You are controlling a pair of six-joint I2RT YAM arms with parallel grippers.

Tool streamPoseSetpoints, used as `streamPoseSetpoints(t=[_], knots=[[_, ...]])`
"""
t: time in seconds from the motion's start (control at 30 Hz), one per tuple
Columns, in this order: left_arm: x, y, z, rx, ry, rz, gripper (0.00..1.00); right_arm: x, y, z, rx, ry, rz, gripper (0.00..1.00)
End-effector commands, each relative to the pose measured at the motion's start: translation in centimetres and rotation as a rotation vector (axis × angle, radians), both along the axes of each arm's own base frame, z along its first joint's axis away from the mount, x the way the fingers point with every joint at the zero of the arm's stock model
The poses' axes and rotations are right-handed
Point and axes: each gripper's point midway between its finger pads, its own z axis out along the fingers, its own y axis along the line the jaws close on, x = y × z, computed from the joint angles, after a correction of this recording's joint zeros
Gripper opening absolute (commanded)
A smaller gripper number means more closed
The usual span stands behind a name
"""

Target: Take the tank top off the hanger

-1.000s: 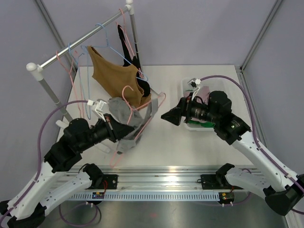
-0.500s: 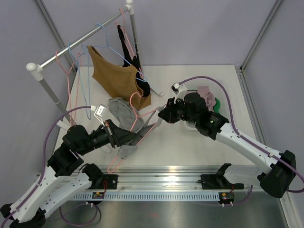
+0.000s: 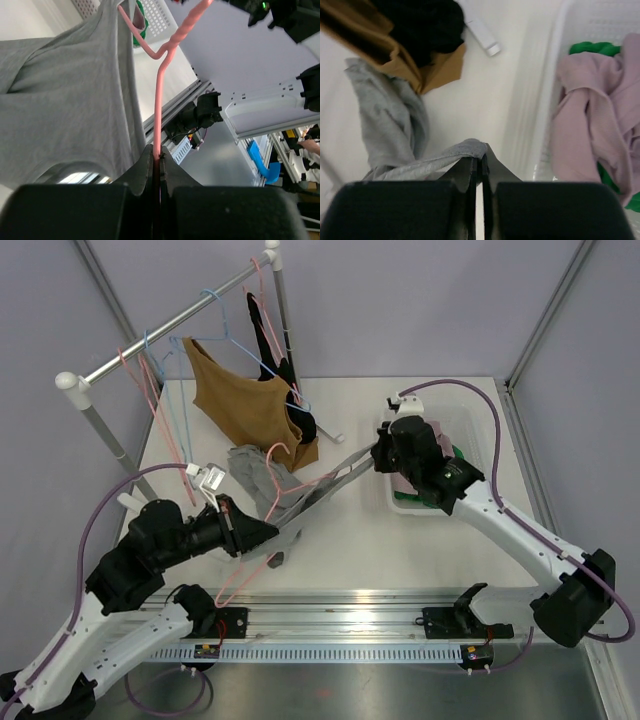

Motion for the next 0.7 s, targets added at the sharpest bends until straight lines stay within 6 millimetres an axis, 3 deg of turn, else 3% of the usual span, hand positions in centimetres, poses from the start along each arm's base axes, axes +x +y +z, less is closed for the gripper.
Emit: streamPoseSetpoints(t=[0.0,0.1,0.23,0.37,0.4,0.47,0.5,0.57,0.6,0.67], knots=[[-2.0,0.1,3.2,-0.078,-0.102,-0.089,0.0,3.3,-4.0,0.2,-0.058,0.006,-0.18,0.0],[-3.4,0.0,4.8,-0.144,-0.131,-0.15,0.0,3.4,-2.9,-0.3,-0.026,0.031,-0.107,0.0],[-4.6,0.3,7.1,-0.204,-0.196,-0.191,0.0,1.0,0.9,-0.5,0.07,0.086,0.127,0.0],[-2.6,1.0,9.9,-0.216,-0.284,-0.073,0.0,-2.5,3.8,0.0,0.206,0.142,0.324,0.0],[-2.4,1.0,10.8,-0.225,-0.313,-0.07,0.0,-3.0,4.1,1.6,0.256,0.1,0.349,0.0],[-1.1,0.9,12.3,-0.225,-0.332,-0.018,0.0,-4.4,4.7,2.1,0.338,0.118,0.39,0.0],[-0.7,1.0,14.1,-0.274,-0.392,0.004,0.0,-5.0,4.9,3.4,0.375,0.086,0.419,0.0],[0.8,1.1,15.2,-0.326,-0.449,0.075,0.0,-7.2,5.7,3.8,0.444,0.13,0.513,0.0],[1.0,1.6,17.6,-0.382,-0.564,0.102,0.0,-8.2,6.0,4.8,0.478,0.117,0.564,0.0],[2.5,2.1,18.4,-0.401,-0.634,0.188,0.0,-10.9,6.4,4.8,0.529,0.177,0.673,0.0]])
